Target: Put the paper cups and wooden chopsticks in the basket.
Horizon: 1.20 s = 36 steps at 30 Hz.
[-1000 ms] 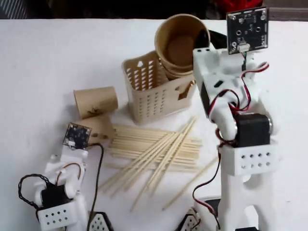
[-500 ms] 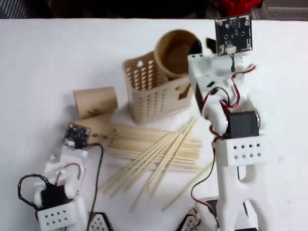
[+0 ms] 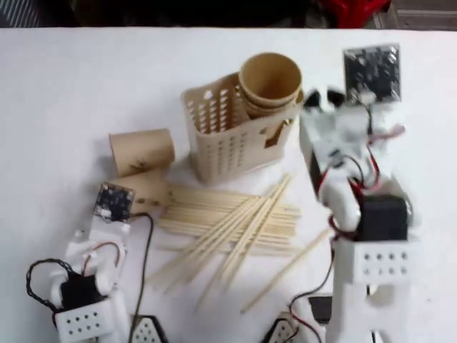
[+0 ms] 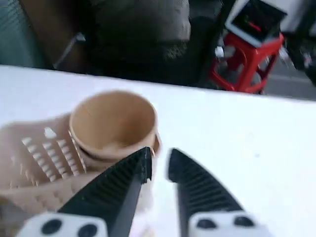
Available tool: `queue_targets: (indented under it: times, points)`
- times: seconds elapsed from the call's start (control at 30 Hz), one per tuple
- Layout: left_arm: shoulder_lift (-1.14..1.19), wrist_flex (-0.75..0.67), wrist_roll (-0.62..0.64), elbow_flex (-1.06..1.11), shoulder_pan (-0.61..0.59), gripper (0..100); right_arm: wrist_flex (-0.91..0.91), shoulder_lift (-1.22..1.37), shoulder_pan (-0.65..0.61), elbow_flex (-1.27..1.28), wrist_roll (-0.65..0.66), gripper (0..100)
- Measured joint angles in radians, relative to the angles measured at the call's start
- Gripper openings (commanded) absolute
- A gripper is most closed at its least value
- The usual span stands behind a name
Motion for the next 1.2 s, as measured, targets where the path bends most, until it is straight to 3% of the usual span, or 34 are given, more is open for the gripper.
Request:
queue_targets:
  times: [0.2, 0.57, 0.77, 0.93, 1.1, 1.2]
  points:
    - [0.000, 0.000, 0.000, 0.000, 0.000, 3, 0.147, -0.170, 0.023, 0.241, 0.106, 1.7]
    - [0.000, 0.000, 0.000, 0.000, 0.057, 3, 0.048, -0.666, 0.150, 1.046, 0.457, 1.8]
    - [-0.003, 0.000, -0.038, 0.000, 0.071, 3, 0.063, -0.928, 0.181, 1.272, 0.485, 1.8]
    - [-0.003, -0.002, -0.273, -0.028, 0.071, 3, 0.097, -0.973, 0.184, 1.323, 0.485, 1.8]
    - [-0.003, 0.003, -0.292, -0.187, -0.054, 4, 0.094, -0.974, 0.250, 1.367, 0.483, 1.7]
    - [-0.011, 0.063, -0.310, -0.341, -0.110, 12, 0.071, -0.979, 0.276, 1.379, 0.483, 1.7]
